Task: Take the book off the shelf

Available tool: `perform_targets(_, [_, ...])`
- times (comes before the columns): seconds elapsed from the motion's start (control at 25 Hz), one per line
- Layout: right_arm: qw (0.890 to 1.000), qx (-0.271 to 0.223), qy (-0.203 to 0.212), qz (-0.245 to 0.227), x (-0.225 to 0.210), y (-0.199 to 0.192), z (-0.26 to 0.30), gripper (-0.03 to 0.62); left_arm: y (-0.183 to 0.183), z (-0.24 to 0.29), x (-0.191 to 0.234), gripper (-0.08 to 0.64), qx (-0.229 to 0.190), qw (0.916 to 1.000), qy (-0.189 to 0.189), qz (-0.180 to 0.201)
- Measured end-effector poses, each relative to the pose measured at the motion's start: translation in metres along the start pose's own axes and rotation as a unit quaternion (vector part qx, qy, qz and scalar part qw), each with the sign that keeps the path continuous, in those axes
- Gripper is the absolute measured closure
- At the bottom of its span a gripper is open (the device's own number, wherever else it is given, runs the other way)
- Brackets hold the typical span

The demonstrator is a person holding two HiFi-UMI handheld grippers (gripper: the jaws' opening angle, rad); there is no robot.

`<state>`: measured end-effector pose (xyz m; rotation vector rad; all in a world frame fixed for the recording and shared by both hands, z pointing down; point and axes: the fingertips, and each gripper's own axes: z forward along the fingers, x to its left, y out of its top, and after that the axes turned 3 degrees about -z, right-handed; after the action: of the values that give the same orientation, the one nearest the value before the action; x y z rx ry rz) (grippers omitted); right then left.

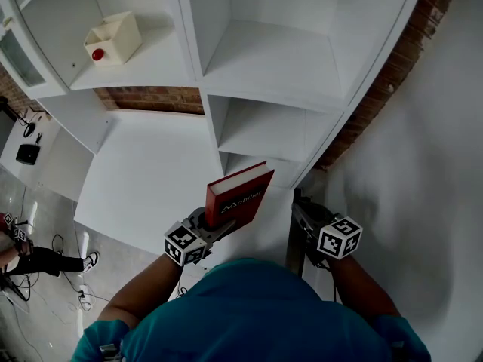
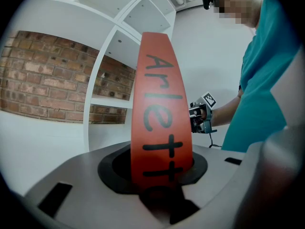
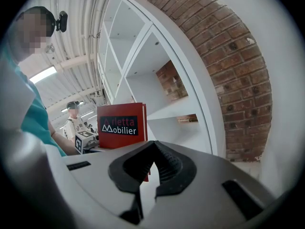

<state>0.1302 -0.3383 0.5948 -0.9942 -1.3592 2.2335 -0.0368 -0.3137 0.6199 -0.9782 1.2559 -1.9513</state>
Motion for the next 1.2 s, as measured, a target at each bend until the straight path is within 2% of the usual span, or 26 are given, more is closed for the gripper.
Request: perform_targets(1.2, [1.000,0.005,-0.008,-0.007,0.0012,-0.0003,-0.0054,0.572,0.0052,-0.0037,-0.0030,0.397,-0.011,0.9999,0.002,0.006])
